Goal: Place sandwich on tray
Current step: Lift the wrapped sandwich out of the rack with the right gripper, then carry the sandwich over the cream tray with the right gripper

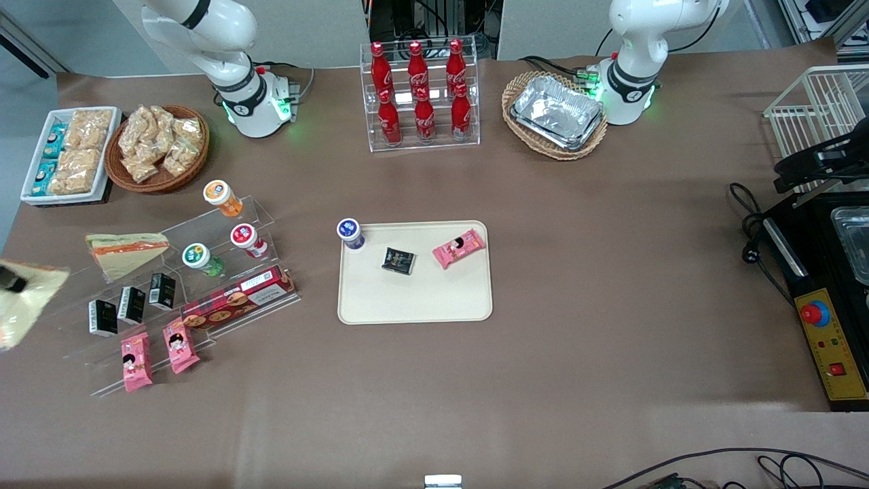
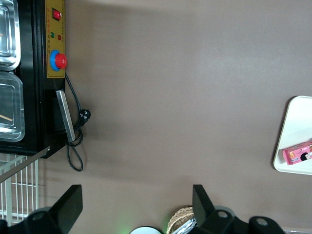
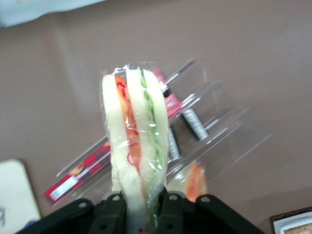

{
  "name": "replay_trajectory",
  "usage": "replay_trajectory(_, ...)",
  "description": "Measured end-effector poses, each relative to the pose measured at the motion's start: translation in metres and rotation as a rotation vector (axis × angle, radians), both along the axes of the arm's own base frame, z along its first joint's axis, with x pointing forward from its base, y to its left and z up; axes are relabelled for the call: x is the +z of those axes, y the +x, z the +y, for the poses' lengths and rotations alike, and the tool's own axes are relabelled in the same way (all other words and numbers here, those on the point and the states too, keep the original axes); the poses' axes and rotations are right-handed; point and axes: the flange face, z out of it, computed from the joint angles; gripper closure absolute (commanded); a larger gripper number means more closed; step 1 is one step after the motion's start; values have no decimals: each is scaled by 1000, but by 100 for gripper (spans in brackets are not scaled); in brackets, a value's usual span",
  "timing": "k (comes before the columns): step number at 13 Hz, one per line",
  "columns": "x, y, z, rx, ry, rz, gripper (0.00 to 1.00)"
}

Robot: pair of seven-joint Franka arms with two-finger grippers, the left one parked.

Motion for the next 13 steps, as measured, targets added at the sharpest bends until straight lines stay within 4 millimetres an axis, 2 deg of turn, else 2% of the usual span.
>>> replay_trajectory(2,3,5,58,96,13,28,87)
replay_trajectory(5,2,9,153,271,21,55,87)
replay_trajectory(7,2,7,207,419,22,59,87)
replay_trajectory(10,-2,-3,280,649,19,64,89)
replay_trajectory(13,-24,-9,341,855,9,85,91)
